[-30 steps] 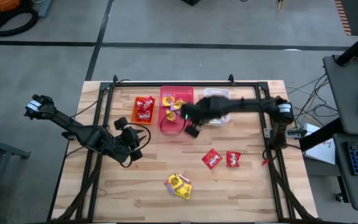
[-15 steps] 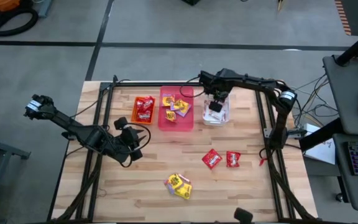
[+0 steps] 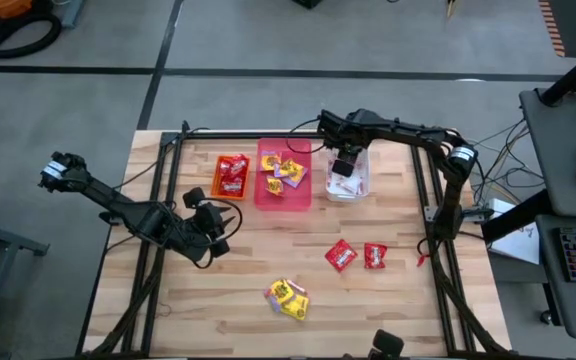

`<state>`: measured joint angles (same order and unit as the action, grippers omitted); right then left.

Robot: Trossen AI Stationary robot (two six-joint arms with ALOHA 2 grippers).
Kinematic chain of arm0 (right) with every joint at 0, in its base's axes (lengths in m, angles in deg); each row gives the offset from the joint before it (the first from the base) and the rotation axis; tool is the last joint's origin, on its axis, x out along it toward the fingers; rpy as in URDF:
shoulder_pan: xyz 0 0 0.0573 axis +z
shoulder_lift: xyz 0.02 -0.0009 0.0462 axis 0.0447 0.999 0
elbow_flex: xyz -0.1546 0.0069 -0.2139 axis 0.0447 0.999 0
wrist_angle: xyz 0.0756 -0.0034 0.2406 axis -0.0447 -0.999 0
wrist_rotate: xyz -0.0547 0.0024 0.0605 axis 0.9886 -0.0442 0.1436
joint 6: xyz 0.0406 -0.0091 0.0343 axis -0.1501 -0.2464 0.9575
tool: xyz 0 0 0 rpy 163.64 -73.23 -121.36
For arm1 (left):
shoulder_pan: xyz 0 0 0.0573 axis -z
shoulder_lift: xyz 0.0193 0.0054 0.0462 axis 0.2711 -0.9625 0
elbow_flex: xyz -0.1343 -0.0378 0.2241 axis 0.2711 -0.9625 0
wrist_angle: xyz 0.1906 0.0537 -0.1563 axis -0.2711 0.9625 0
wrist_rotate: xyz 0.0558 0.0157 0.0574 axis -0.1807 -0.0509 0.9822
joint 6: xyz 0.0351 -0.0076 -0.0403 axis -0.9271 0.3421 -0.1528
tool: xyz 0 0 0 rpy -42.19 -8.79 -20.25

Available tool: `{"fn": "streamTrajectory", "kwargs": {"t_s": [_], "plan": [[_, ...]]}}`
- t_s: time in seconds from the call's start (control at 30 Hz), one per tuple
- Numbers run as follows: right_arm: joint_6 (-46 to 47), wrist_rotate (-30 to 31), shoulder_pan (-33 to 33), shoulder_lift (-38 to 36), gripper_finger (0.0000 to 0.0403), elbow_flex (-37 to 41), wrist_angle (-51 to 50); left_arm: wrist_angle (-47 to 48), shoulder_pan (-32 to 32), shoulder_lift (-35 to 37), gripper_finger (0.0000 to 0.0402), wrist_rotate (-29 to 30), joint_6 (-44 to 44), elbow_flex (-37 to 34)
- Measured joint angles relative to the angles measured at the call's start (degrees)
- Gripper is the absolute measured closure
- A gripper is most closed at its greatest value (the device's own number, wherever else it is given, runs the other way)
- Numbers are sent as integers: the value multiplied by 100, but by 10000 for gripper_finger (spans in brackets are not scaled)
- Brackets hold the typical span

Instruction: Organize candy in baskets

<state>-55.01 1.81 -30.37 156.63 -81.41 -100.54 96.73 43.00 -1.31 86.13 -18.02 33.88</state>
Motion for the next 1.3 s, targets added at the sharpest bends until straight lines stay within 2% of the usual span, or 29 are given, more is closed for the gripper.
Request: {"fn": "streamTrajectory", "kwargs": {"t_s": [0.17,0.27,0.43,0.5,0.67,0.8,0.93,1.17,1.3], "plan": [[462,-103,143,-213,272,-290,-78,-92,2,0,300,-8,0,1],[879,-582,369,-483,268,-405,-186,-292,2,0,300,-25,44,1],[1663,-1802,1027,-1116,271,-297,-131,-726,2,-8,300,-211,179,2],[1894,-1890,1452,-1344,270,-169,-93,-848,14,-49,300,-347,243,2],[2369,-1853,2746,-1826,270,443,388,-926,185,-433,300,-781,893,2],[2770,-1753,3832,-2106,275,1242,1456,-1267,496,-978,300,-842,1253,-6],[3135,-1513,4706,-2154,277,1838,2564,-2027,919,-1530,300,-792,1128,42],[3422,-877,5526,-2106,257,2413,3677,-2458,1393,-2445,294,-754,879,514],[3530,-834,5737,-2106,241,2775,4464,-2474,1536,-3067,293,-712,964,806]]}}
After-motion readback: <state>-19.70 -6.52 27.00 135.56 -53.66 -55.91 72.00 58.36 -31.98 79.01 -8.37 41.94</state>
